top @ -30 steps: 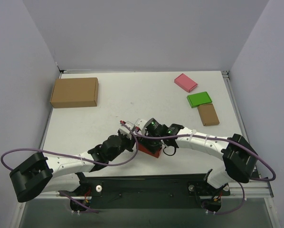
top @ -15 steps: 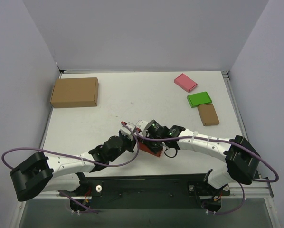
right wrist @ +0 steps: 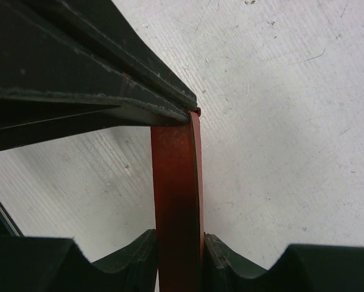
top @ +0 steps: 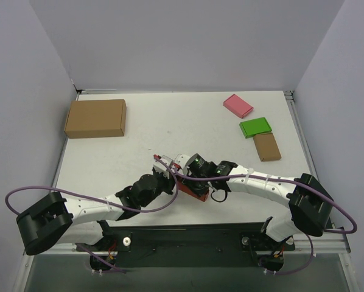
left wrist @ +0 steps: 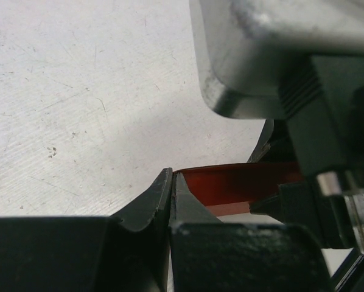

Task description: Fold the paper box

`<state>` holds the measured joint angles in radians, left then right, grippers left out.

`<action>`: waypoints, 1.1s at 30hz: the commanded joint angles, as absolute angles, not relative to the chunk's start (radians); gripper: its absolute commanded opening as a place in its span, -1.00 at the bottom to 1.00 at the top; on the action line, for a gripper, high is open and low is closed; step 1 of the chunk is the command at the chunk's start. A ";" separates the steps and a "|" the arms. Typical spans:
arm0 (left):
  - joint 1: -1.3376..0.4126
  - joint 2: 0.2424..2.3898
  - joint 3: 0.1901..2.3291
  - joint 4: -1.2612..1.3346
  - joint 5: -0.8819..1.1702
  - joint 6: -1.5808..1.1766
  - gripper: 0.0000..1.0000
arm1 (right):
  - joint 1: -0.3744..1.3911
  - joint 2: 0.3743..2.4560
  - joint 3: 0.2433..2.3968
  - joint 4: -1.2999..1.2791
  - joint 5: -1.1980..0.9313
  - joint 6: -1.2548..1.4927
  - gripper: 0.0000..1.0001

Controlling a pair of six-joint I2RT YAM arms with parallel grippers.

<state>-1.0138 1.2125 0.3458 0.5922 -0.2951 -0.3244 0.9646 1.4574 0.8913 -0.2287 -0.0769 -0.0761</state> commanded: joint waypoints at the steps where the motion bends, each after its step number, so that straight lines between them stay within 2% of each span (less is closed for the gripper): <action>1: -1.035 1.258 0.302 0.528 -0.224 -0.377 -1.00 | 0.965 1.471 0.893 -0.193 -0.034 -0.075 -0.60; 22: -1.034 1.333 0.247 0.508 -0.362 -0.281 -1.00 | 0.956 1.439 0.879 -0.192 -0.067 -0.080 -0.62; 29: -1.048 1.390 0.267 0.532 -0.324 -0.265 -1.00 | 0.950 1.431 0.873 -0.192 -0.071 -0.077 -0.62; 32: -1.063 1.413 0.278 0.514 -0.328 -0.271 -1.00 | 0.948 1.420 0.874 -0.195 -0.052 -0.051 -0.52; 33: -1.066 1.414 0.288 0.505 -0.348 -0.276 -1.00 | 0.946 1.411 0.874 -0.198 -0.046 -0.031 -0.41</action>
